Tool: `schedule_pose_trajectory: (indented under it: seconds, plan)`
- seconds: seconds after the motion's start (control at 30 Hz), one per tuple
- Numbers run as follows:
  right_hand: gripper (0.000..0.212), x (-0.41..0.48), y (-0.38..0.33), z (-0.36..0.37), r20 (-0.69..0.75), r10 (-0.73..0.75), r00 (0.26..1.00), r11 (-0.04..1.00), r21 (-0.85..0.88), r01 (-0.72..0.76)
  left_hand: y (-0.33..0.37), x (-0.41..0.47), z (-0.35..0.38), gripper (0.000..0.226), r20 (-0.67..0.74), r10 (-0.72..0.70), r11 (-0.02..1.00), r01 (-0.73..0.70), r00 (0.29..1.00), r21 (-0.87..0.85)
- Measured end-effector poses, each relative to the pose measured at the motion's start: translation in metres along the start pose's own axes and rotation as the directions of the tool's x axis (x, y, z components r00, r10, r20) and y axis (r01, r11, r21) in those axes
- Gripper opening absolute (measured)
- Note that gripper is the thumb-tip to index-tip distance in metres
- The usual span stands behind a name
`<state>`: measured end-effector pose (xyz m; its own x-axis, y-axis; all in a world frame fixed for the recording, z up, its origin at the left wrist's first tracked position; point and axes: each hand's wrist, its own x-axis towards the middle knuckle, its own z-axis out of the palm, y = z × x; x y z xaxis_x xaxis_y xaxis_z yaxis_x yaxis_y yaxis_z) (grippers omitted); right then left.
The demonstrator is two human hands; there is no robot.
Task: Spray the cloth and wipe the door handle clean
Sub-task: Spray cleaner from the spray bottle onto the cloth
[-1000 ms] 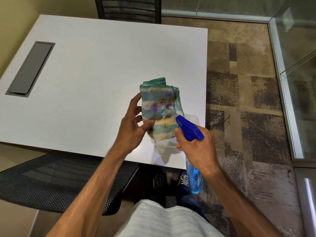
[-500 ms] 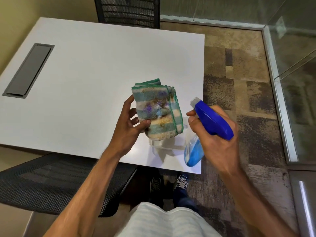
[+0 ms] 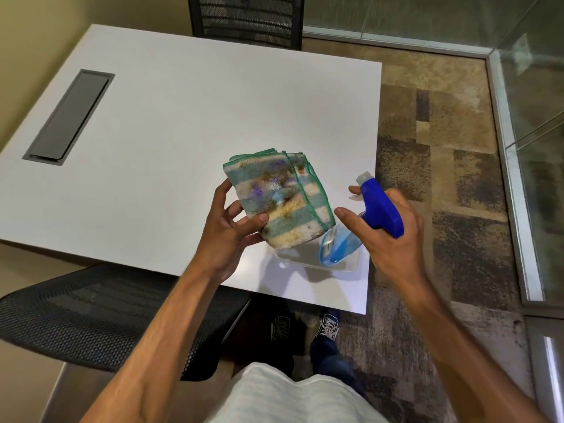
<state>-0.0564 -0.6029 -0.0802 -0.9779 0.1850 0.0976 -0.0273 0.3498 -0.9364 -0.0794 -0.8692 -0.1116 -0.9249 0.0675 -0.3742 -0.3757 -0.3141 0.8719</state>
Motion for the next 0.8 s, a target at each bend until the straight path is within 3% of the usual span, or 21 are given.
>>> schedule_pose_trajectory:
  seconds: [0.13,0.33,0.53,0.67,0.8]
  plan:
    - [0.036,0.000,0.042,0.005,0.002,-0.014,1.000,0.999,-0.042,0.014,-0.006,-0.002,-0.003,0.090,-0.001,-0.030,0.999,0.030,1.000,-0.040]
    - [0.029,0.003,0.077,0.006,0.065,-0.050,0.997,0.996,-0.070,0.055,-0.015,-0.003,-0.007,0.089,0.008,-0.044,0.998,0.045,0.999,-0.047]
    - [0.036,0.010,0.097,0.009,0.108,-0.032,0.994,0.994,-0.098,0.043,-0.019,-0.004,-0.008,0.093,0.003,-0.060,0.997,0.060,0.998,-0.045]
    - [0.042,0.014,0.101,0.008,0.123,-0.036,0.992,0.995,-0.084,0.047,-0.020,-0.003,-0.008,0.092,0.004,-0.065,0.997,0.065,0.998,-0.039]
    - [0.059,0.019,0.104,0.006,0.130,-0.058,0.990,0.979,-0.188,0.082,-0.021,-0.001,-0.008,0.090,0.001,-0.067,0.997,0.067,0.998,-0.030]
